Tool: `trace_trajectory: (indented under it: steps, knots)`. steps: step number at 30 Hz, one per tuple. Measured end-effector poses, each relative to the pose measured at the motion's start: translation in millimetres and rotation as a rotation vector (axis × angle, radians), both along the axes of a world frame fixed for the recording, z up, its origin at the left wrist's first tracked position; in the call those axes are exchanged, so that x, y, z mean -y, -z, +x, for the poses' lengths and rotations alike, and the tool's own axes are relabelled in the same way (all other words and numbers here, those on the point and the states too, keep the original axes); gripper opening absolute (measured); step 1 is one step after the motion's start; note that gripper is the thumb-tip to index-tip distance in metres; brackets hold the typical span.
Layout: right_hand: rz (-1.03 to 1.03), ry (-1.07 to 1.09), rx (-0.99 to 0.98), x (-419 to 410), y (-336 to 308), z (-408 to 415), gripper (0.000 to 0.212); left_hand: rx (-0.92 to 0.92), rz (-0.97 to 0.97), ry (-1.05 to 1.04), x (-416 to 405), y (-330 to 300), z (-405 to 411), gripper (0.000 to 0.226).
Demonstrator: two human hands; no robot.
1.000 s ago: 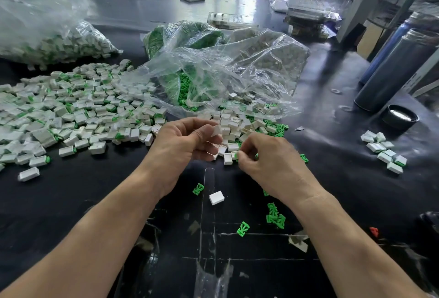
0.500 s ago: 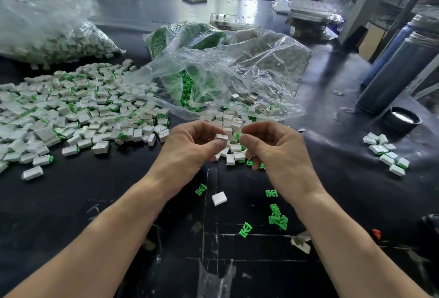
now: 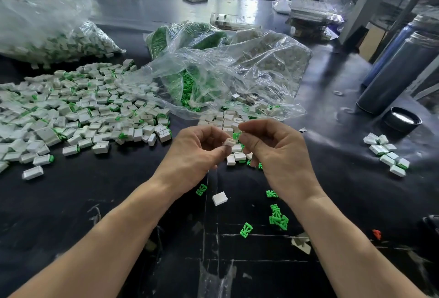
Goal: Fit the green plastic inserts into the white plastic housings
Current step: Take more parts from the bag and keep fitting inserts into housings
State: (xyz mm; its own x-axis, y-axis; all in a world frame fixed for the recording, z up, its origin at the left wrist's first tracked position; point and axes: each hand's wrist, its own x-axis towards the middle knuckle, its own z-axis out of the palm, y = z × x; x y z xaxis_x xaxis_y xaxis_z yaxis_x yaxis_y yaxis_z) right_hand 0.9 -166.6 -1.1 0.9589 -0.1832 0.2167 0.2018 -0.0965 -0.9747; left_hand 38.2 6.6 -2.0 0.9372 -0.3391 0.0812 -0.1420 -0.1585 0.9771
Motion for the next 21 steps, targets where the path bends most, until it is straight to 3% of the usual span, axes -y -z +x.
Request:
trace_trajectory:
  steps: [14,21]
  knots:
    - [-0.278,0.002,0.010,5.7,0.5,-2.0,0.016,-0.013,0.000,0.009,-3.1,-1.5,-0.3,0.006]
    - [-0.098,-0.016,-0.061,4.6,-1.7,-1.0,0.012,0.014,-0.011,0.058,-4.1,-1.7,0.0,0.008]
